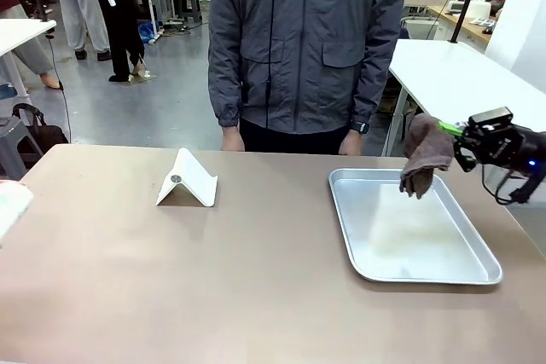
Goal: Clean the surface of the table.
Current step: Return the Lint Roller and towel to their original positions.
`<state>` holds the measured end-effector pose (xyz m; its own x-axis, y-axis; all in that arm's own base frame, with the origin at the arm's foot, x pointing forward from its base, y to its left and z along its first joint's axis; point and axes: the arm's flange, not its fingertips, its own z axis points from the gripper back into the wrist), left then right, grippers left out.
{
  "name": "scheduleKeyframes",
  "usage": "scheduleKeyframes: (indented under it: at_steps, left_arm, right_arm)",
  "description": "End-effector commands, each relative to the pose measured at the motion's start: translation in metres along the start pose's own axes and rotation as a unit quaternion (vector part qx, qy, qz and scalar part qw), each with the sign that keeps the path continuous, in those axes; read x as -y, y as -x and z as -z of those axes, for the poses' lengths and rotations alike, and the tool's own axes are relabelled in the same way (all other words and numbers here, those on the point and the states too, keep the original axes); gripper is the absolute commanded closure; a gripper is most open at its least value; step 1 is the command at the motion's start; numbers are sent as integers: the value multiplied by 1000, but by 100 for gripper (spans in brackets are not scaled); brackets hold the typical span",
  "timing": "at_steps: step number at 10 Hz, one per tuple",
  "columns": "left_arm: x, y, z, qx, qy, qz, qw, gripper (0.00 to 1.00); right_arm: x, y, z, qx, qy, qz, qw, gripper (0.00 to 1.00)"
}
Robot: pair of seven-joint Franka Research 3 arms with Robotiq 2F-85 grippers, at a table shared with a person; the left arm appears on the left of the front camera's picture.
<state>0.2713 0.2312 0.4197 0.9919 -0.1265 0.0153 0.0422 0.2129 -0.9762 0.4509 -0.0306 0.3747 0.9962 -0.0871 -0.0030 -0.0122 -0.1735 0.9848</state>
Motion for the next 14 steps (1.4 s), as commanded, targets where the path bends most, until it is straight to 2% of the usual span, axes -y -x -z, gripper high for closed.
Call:
scheduleKeyframes:
  at_steps: [1,3,4,6,7,8,11,14]
  left_arm:
    - [30,-29,33,-12,5,16,1000,78]
    - [51,-65,69,-21,-1,23,1000,78]
    - [60,-87,90,-2,-16,8,1000,78]
    - [81,-127,130,43,-63,-27,997,78]
    - [93,-145,143,87,-98,-63,989,78]
    - [106,-160,156,114,-141,-63,981,78]
    - [123,-188,198,86,-246,-38,965,78]
    - [131,-210,237,76,-310,-9,948,78]
  right_arm:
    - [-5,-26,38,-38,22,2,999,93]
    - [-1,-47,84,-73,40,2,997,93]
    - [4,-54,112,-112,40,-2,993,93]
    - [27,-63,172,-118,91,7,989,93]
    - [37,-62,196,-122,132,1,984,93]
    - [48,-57,215,-153,165,9,974,93]
    - [75,-56,241,-98,293,19,951,93]
    - [77,-63,238,-60,337,31,939,93]
